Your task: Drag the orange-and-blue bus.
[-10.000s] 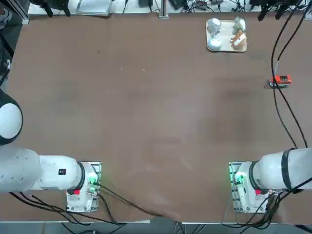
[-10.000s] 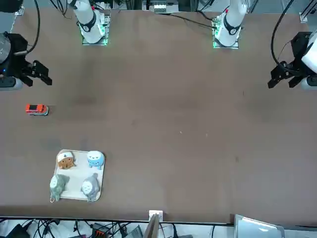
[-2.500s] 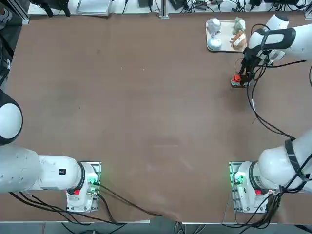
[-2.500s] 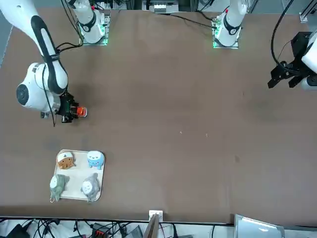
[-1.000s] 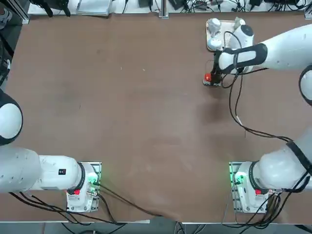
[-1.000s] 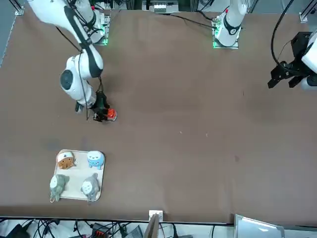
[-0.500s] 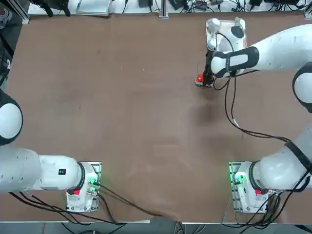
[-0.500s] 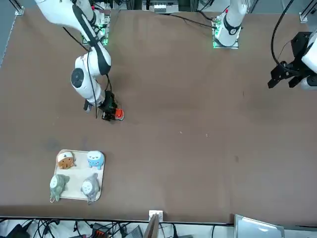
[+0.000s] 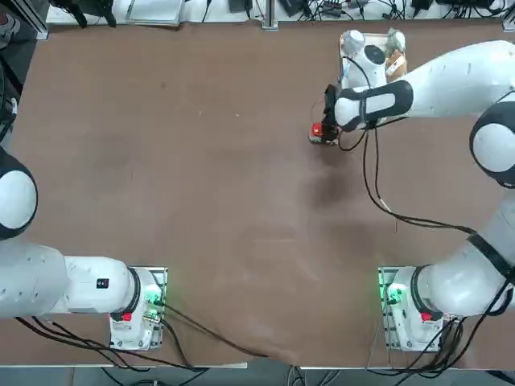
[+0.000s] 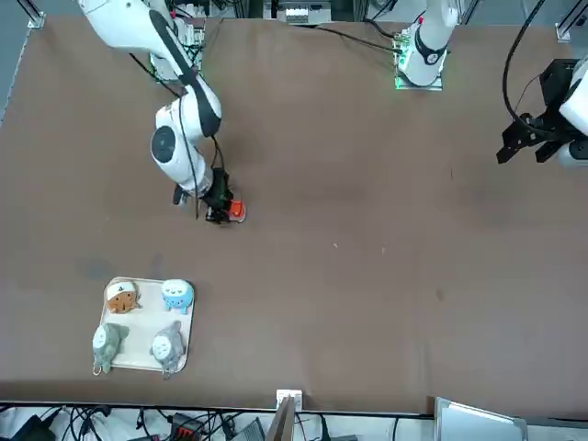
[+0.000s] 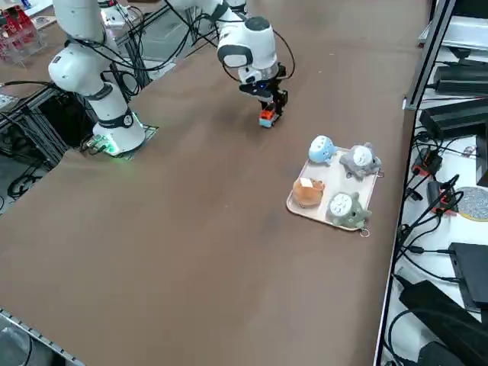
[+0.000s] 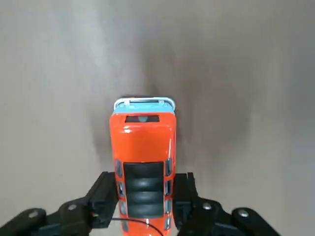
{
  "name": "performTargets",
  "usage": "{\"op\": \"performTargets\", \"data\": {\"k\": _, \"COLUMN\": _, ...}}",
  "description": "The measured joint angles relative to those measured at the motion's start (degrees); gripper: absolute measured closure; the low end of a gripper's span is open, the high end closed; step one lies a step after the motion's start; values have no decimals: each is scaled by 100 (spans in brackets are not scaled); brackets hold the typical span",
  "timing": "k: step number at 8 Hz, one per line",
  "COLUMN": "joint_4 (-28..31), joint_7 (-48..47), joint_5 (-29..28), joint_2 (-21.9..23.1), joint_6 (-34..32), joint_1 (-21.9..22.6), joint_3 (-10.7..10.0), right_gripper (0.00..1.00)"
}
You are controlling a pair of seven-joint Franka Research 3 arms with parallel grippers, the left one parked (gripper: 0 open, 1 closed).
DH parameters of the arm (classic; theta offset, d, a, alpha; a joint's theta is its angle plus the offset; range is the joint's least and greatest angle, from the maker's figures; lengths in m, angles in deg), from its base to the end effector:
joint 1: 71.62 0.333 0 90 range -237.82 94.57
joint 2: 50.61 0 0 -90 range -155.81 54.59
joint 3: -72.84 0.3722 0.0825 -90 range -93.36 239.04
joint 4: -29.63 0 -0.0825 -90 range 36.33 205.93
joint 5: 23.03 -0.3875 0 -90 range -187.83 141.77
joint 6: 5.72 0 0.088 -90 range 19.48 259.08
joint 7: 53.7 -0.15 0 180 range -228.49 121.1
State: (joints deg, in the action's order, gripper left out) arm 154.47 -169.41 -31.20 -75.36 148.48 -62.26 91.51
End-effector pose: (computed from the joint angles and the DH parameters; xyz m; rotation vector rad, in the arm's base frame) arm 0.5313 0.2796 0.2144 -1.9766 2.2292 0.2418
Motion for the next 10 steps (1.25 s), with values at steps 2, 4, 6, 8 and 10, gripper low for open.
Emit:
{"op": "performTargets", "data": {"k": 2, "joint_4": -137, "joint_7": -80, "joint_5": 0, "joint_2": -95, "joint_6": 19, "joint_1": 245, "joint_3": -3, "right_gripper": 40}}
{"op": "performTargets", "data": {"k": 4, "joint_4": -260, "joint_7": -122, "joint_5": 0, "joint_2": -183, "joint_6": 24, "joint_1": 427, "joint_3": -4, "right_gripper": 40}}
{"op": "performTargets", "data": {"k": 6, "joint_4": -322, "joint_7": -182, "joint_5": 0, "joint_2": -224, "joint_6": 24, "joint_1": 506, "joint_3": -4, "right_gripper": 40}}
{"op": "performTargets", "data": {"k": 8, "joint_4": -373, "joint_7": -296, "joint_5": 0, "joint_2": -257, "joint_6": 23, "joint_1": 570, "joint_3": -5, "right_gripper": 40}}
{"op": "performTargets", "data": {"k": 10, "joint_4": -393, "joint_7": -328, "joint_5": 0, "joint_2": -270, "joint_6": 24, "joint_1": 626, "joint_3": -5, "right_gripper": 40}}
